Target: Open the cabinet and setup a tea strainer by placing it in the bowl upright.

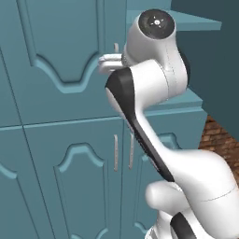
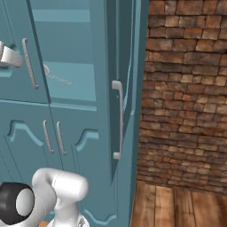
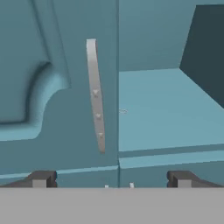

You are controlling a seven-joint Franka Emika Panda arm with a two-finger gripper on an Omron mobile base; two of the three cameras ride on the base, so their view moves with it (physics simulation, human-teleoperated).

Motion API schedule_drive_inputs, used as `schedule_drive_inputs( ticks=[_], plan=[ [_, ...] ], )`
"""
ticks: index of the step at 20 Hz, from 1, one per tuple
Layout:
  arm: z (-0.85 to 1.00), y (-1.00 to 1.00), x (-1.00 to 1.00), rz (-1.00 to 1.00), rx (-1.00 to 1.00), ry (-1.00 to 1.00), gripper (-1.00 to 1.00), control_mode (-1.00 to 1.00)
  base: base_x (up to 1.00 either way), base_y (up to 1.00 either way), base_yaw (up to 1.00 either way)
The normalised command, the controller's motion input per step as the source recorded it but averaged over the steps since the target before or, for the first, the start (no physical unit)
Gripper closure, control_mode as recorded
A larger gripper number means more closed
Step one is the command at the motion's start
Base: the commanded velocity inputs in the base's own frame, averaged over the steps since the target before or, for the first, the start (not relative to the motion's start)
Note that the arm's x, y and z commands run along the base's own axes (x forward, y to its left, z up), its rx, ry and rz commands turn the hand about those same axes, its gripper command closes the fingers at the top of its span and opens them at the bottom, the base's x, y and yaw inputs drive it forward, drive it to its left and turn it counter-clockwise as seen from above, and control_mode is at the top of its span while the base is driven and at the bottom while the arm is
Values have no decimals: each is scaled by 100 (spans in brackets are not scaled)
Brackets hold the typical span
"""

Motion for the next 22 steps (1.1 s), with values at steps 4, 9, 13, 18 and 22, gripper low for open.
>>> schedule_drive_inputs(
  ticks=[4, 9, 13, 18, 22],
  plan=[
    [-10, 9, 66, -9, 0, 0, -100, -100, 0, 0, 0],
    [-22, 0, 63, -2, 0, 0, -100, -100, 0, 0, 0],
    [-24, 0, 59, 0, 0, 0, -100, -100, 0, 0, 0],
    [-18, 0, 60, 0, 0, 0, -100, -100, 0, 0, 0],
    [-18, 0, 60, 0, 0, 0, -100, -100, 0, 0, 0]
  ],
)
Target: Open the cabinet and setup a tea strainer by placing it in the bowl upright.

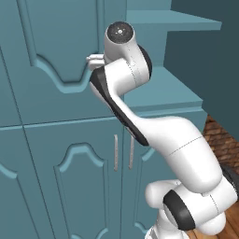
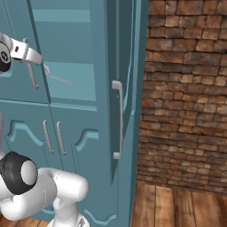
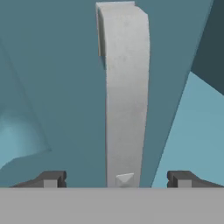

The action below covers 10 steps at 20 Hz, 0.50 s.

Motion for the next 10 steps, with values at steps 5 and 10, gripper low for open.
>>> schedule_drive_inputs(
  ticks=[5, 10],
  plan=[
    [-13, 0, 49, 0, 0, 0, -100, -100, 0, 0, 0],
    [0, 2, 28, 0, 0, 0, -100, -100, 0, 0, 0]
  ],
)
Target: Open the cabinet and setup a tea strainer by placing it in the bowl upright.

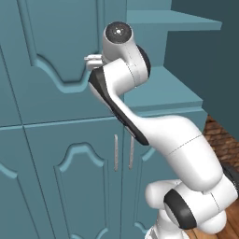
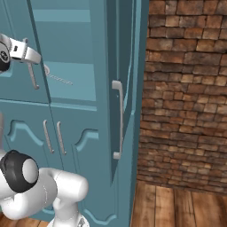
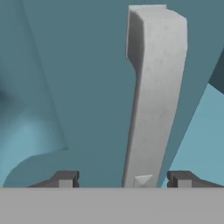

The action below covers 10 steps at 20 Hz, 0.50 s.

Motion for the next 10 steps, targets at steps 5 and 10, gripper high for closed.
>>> schedule_drive_inputs(
  ticks=[5, 10],
  plan=[
    [0, 2, 23, 0, 0, -1, 100, -100, 0, 0, 0],
    [0, 1, 18, 0, 0, -2, 100, -100, 0, 0, 0]
  ],
)
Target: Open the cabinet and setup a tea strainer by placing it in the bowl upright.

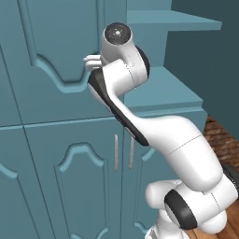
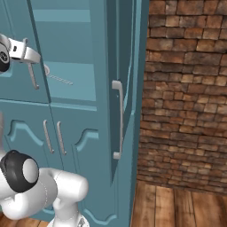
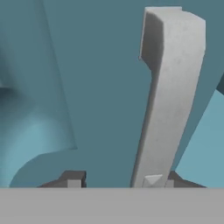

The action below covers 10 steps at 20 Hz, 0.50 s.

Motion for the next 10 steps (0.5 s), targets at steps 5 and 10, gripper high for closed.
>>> schedule_drive_inputs(
  ticks=[5, 10],
  plan=[
    [0, 8, -20, -1, 0, 0, 100, -100, 0, 0, 0],
    [0, 26, -62, -5, -8, 0, 100, -100, 0, 0, 0]
  ],
)
